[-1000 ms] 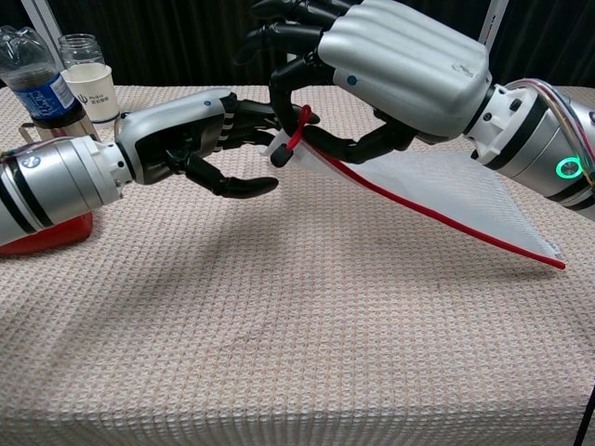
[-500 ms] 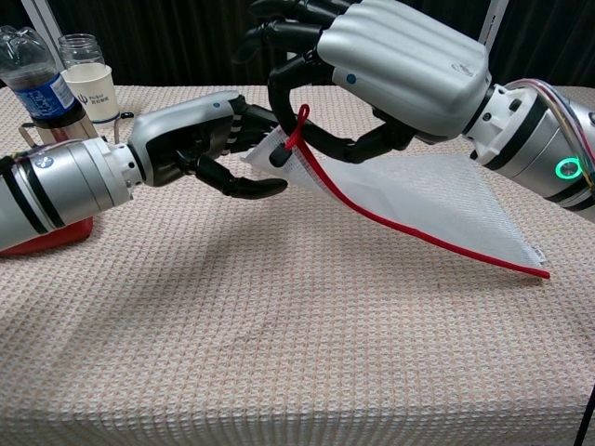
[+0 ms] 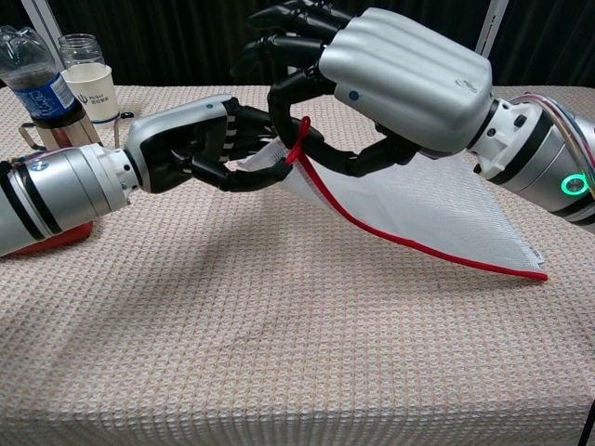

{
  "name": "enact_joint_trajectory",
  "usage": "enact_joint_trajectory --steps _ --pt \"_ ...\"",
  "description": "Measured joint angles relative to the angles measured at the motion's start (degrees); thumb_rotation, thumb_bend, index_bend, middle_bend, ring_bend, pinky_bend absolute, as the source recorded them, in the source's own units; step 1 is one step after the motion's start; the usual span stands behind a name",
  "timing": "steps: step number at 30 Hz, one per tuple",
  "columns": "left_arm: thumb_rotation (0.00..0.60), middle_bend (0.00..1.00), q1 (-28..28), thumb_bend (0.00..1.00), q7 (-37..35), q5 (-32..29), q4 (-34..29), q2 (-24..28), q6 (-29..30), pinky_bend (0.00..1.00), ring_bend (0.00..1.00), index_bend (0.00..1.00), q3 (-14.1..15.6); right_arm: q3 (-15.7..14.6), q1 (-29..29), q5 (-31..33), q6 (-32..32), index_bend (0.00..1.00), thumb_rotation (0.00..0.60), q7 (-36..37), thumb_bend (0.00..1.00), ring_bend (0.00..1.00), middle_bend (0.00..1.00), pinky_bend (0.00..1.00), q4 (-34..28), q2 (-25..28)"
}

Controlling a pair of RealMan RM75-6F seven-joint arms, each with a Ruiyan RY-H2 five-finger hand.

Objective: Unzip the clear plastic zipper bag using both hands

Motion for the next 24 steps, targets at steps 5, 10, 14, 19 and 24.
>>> enact_joint_trajectory --steps 5,10,14,19,24 --pt "0.6 0.2 0.2 0.36 -1.2 -0.5 0.1 -0.2 0.1 0.14 0.08 0.57 -0.2 -0.4 -0.1 -0.5 0.1 1.0 0.6 -0.1 0.6 0.0 0.16 0.0 -0.2 0.0" --pt "0.6 0.2 0.4 0.37 -1.7 -1.1 0.0 -0.3 -0.1 0.14 0.08 0.58 -0.5 -0.6 -0.2 -0.7 0.2 1.0 0.6 -0.5 0.6 0.0 0.16 0.0 -0.5 0.0" --pt "0.6 0.21 0.5 0.37 -2.6 -1.4 0.0 -0.4 -0.2 0.14 0.08 0.59 -0.6 -0.7 -0.4 -0.8 0.2 1.0 0.6 -0.7 0.6 0.0 0.16 0.0 -0.7 0.0" --pt "0.6 0.21 0.6 0.37 -4.9 -1.8 -0.2 -0.4 -0.3 0.14 0.08 0.59 -0.9 -0.9 -0.5 -1.0 0.2 1.0 0.6 -0.8 0.6 0.0 0.16 0.0 -0.8 0.0" --pt "0.6 0.21 0.6 0.38 -6.9 -2.2 -0.2 -0.4 -0.4 0.14 0.08 0.6 -1.3 -1.2 -0.8 -1.2 0.4 1.0 0.6 -0.9 0.6 0.0 0.16 0.0 -0.9 0.0"
